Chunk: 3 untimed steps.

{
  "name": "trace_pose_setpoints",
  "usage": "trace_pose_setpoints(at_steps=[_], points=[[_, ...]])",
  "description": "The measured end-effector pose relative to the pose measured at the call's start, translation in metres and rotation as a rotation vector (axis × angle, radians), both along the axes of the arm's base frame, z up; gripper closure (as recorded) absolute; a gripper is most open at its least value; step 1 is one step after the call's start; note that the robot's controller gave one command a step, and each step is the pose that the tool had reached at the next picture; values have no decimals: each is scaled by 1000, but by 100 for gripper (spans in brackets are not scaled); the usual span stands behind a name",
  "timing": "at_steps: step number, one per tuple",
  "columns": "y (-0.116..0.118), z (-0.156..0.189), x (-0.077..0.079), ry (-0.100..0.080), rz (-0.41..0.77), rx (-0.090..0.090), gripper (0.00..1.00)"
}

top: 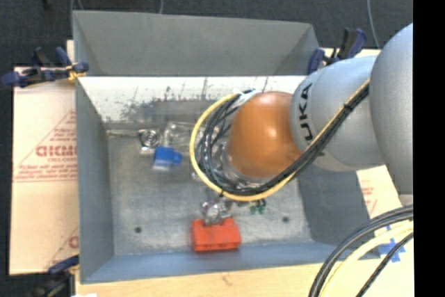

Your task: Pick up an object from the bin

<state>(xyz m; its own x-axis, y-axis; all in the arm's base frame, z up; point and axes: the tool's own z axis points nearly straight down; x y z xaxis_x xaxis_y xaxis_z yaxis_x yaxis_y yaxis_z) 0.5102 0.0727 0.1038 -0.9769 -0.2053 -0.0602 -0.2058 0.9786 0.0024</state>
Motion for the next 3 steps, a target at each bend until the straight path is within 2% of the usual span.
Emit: trace_pose_setpoints(at_steps=[1,2,3], points=[[66,-9,18,25,-100,12,0],[-36,0,5,6,146,-14,0],[-37,-9,-7,50,147,-19,100]])
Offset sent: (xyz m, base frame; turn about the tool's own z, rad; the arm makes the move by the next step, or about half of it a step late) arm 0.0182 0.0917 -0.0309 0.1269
